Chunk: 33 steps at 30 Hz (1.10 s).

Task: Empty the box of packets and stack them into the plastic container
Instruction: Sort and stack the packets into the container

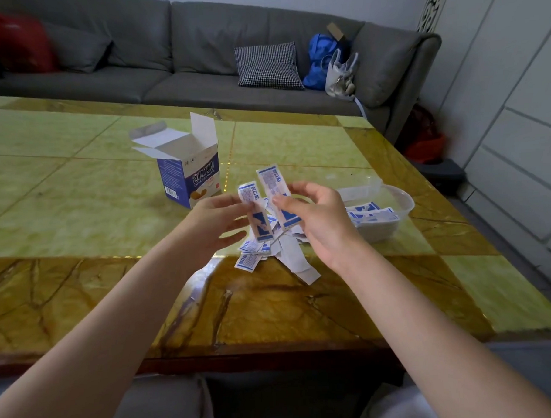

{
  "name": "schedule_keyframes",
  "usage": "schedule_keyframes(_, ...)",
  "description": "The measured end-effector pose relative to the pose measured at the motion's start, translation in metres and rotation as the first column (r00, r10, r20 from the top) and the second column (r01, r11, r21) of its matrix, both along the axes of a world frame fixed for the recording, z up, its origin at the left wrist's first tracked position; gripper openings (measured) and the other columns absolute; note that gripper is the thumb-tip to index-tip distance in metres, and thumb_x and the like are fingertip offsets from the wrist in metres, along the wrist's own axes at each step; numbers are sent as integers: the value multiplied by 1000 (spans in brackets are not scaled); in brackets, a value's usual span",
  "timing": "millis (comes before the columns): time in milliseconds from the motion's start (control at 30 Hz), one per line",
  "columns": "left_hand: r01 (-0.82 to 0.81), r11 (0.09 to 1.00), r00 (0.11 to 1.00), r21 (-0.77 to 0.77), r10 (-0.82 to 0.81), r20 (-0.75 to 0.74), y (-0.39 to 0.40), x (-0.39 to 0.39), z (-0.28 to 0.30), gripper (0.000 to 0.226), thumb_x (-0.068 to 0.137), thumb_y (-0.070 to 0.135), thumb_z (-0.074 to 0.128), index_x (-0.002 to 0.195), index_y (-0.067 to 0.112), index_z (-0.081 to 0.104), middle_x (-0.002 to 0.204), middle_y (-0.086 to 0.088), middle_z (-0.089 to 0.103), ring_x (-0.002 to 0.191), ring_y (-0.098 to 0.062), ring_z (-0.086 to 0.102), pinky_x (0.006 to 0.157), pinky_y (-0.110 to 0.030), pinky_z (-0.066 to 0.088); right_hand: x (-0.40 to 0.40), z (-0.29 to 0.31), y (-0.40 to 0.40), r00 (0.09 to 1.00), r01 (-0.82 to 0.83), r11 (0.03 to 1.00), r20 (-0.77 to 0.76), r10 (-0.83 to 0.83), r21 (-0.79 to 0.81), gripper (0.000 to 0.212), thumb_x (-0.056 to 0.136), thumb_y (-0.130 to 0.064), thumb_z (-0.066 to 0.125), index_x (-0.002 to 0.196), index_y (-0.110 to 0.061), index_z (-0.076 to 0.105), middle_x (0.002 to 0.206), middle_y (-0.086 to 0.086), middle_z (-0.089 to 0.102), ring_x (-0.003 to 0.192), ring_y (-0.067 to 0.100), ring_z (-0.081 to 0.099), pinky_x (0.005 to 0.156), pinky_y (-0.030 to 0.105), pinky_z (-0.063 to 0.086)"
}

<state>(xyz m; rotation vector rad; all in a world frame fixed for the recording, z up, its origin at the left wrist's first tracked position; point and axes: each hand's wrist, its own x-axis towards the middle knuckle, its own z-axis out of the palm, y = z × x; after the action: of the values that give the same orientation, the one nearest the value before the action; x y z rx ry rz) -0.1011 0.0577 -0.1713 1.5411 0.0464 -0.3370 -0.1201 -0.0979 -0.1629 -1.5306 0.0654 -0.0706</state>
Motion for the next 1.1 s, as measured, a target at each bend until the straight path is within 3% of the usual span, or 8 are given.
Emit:
schedule_keyframes(167, -3, 986, 1000, -169, 4, 8, -4, -2, 6, 13, 90, 6, 52, 84, 8, 64, 75, -2, 69, 61, -9, 66, 60, -18, 56, 0, -6, 0, 995, -76, 984, -75, 65, -159, 24, 79, -13, 71, 96, 1, 62, 102, 20, 68, 93, 33, 64, 88, 39, 47)
schedule_keyframes(367, 163, 986, 972, 45, -168, 166, 0, -5, 13, 11, 86, 14, 59, 89, 23, 65, 84, 7, 69, 79, -5, 64, 68, -19, 54, -1, -2, 1, 991, 72, 866, 133, -7, -495, 27, 74, -19, 77, 78, -18, 50, 83, 8, 68, 73, 20, 63, 67, 36, 53)
schedule_keyframes(567, 27, 963, 948, 268, -110, 298, -7, -4, 8, 2, 82, 18, 65, 84, 17, 65, 79, 1, 66, 75, -10, 59, 70, -21, 48, -5, 8, -1, 994, 61, 998, 95, -57, -35, 12, 79, -7, 70, 83, -13, 61, 78, 0, 62, 67, 9, 53, 65, 20, 45)
schedule_keyframes(667, 36, 830, 912, 557, -256, 322, -11, 0, -1, 15, 83, 22, 65, 97, 16, 64, 95, -1, 68, 82, -12, 60, 74, -24, 47, -3, 11, -5, 991, 57, 986, 108, -74, 156, 11, 84, -6, 64, 78, -16, 65, 80, 1, 64, 78, 13, 55, 73, 24, 44)
schedule_keyframes(767, -99, 493, 939, 864, -242, 246, -13, 8, -15, 39, 87, 42, 55, 106, 8, 57, 103, -5, 60, 91, -20, 57, 76, -30, 46, -1, 9, -5, 992, 46, 989, 126, -29, -137, 11, 91, -9, 55, 89, -14, 65, 83, -1, 64, 83, 16, 61, 75, 27, 48)
schedule_keyframes(933, -76, 291, 940, 954, -298, 166, -32, 14, -24, 48, 80, 45, 63, 101, 2, 55, 102, -15, 57, 94, -28, 56, 73, -32, 43, -2, -10, -5, 974, -216, 547, -144, 172, -809, 18, 94, -10, 43, 80, -9, 52, 95, 12, 57, 72, 20, 55, 64, 28, 45)
schedule_keyframes(1000, -50, 322, 956, 945, -257, 138, -33, 17, -23, 44, 78, 36, 67, 104, 3, 54, 92, -10, 54, 86, -25, 54, 70, -30, 43, -3, -19, -6, 965, -239, 310, -190, 178, -920, 14, 94, -11, 42, 82, -14, 47, 97, 6, 49, 73, 17, 48, 63, 26, 38)
schedule_keyframes(1100, 19, 478, 984, 878, -165, 68, -22, 26, -22, 33, 77, 22, 70, 101, 2, 57, 87, -8, 61, 82, -23, 62, 71, -32, 54, -3, -25, -8, 968, -213, 186, -181, 175, -959, 14, 92, -6, 42, 102, -9, 52, 104, 7, 51, 84, 20, 45, 68, 27, 32)
